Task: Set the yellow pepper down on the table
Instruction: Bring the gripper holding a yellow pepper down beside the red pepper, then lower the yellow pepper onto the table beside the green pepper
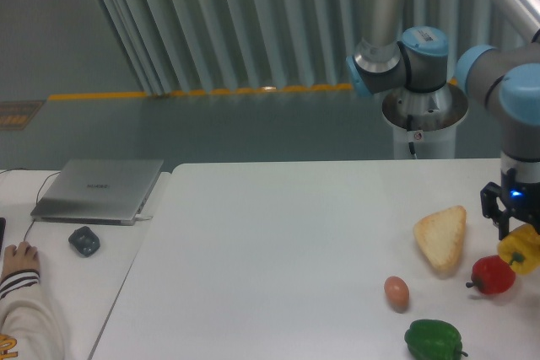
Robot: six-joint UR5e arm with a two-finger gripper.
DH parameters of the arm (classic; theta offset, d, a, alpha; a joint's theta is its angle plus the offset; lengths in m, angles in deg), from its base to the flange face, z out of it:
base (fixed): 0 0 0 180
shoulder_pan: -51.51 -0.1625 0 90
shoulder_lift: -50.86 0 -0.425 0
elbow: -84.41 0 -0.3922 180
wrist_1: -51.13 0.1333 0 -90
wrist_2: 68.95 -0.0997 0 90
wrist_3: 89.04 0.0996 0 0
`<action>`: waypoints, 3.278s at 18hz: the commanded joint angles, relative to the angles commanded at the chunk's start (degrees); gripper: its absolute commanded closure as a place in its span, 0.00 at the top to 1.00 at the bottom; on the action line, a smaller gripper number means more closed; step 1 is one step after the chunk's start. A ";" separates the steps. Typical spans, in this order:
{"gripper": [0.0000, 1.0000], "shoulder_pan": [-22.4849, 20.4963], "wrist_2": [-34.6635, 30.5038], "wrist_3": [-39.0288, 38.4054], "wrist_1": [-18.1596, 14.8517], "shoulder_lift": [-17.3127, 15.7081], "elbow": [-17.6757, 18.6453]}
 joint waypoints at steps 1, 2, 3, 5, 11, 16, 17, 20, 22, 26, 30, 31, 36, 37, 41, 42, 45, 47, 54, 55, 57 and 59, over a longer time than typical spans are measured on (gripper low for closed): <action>0.65 -0.26 0.09 0.36 -0.09 -0.09 0.35; 0.65 -0.26 0.09 0.45 0.00 -0.18 0.70; 0.65 -0.09 -0.26 0.45 0.17 -0.35 1.06; 0.65 0.09 -0.09 -1.21 0.70 -0.35 1.41; 0.65 0.17 10.55 -25.63 13.87 1.05 0.18; 0.65 0.88 10.11 -30.03 16.43 3.07 0.18; 0.65 0.97 10.11 -30.65 16.44 3.33 0.09; 0.65 1.67 10.28 -31.10 16.44 4.39 0.09; 0.65 2.72 10.02 -32.23 16.52 5.88 -0.95; 0.66 3.95 7.66 -37.34 20.39 8.08 -1.05; 0.66 5.71 3.60 -36.99 20.48 8.61 -1.14; 0.66 5.71 3.52 -36.99 20.48 8.78 -1.14; 0.66 5.80 3.25 -37.51 20.57 9.40 -0.96; 0.66 5.80 3.25 -37.52 20.57 9.58 -1.05; 0.67 5.80 3.16 -37.60 20.74 9.75 -0.79; 0.68 5.80 3.08 -37.60 20.66 9.84 -0.79; 0.72 5.89 3.08 -38.22 20.65 10.02 -0.79; 0.74 6.06 3.08 -38.39 20.65 10.02 -0.61; 0.84 6.15 2.81 -39.01 20.74 10.37 -0.61; 0.93 6.15 2.81 -38.92 20.74 10.37 -0.61; 1.00 6.15 2.72 -38.83 20.65 10.37 -0.44; 1.00 6.24 2.72 -38.57 20.74 10.28 -0.43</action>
